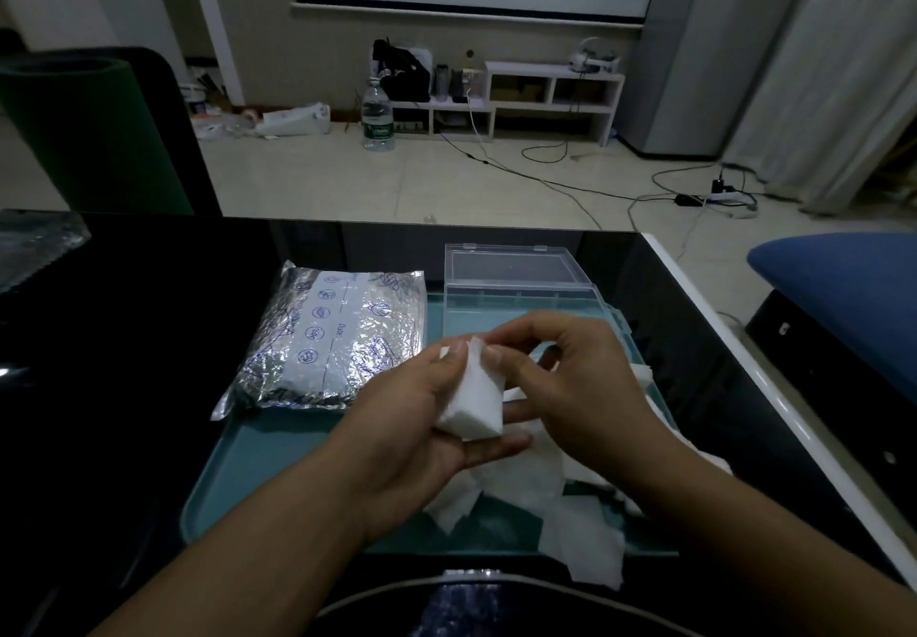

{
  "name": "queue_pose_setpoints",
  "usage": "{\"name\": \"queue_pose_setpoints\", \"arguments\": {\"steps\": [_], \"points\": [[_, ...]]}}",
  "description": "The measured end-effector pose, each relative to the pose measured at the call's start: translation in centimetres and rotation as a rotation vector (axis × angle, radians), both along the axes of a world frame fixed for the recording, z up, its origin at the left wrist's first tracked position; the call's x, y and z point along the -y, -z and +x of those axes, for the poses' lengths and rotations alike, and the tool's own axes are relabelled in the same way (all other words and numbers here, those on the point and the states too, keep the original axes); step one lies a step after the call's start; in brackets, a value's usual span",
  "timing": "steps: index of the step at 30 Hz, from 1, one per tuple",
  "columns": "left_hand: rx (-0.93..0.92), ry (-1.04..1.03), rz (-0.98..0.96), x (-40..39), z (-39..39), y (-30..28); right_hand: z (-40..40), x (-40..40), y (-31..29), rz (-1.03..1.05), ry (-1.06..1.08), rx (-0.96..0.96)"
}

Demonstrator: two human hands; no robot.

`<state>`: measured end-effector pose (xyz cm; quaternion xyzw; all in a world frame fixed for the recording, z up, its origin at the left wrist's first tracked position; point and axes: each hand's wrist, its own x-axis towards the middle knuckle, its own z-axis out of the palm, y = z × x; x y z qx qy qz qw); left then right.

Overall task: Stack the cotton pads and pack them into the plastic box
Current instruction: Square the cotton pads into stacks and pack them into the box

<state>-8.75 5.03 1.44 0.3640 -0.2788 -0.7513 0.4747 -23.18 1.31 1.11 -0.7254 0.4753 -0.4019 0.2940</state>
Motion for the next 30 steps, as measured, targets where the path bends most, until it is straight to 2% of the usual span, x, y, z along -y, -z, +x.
{"name": "queue_pose_setpoints", "arguments": {"steps": [3, 7, 11, 15, 17, 21, 27, 30], "points": [[0.017, -0.019, -0.001, 0.3, 0.4, 0.2, -0.2, 0.4, 0.7, -0.090, 0.084, -0.162], [-0.012, -0.156, 0.053, 1.2, 1.0, 0.0, -1.3, 1.3, 1.0, -0.061, 0.173, -0.189], [-0.064, -0.335, 0.065, 2.0, 2.5, -0.3, -2.3, 1.1, 1.6, -0.018, 0.106, -0.548], [-0.057, -0.360, 0.049, 1.9, 3.0, -0.2, -1.3, 0.2, 1.9, -0.149, -0.068, -0.831], [-0.044, -0.358, 0.047, 1.9, 2.9, 0.0, -0.8, 0.1, 2.0, -0.152, -0.038, -0.925], [-0.023, -0.346, 0.043, 1.8, 2.6, 0.4, -0.9, 0.2, 2.0, -0.098, 0.077, -0.965], [-0.005, -0.334, 0.038, 1.7, 2.2, 0.5, -0.8, 0.4, 2.1, -0.206, 0.037, -0.815], [0.011, -0.328, 0.037, 1.6, 2.2, 0.5, -0.9, 0.6, 1.9, -0.163, 0.037, -0.746]]}}
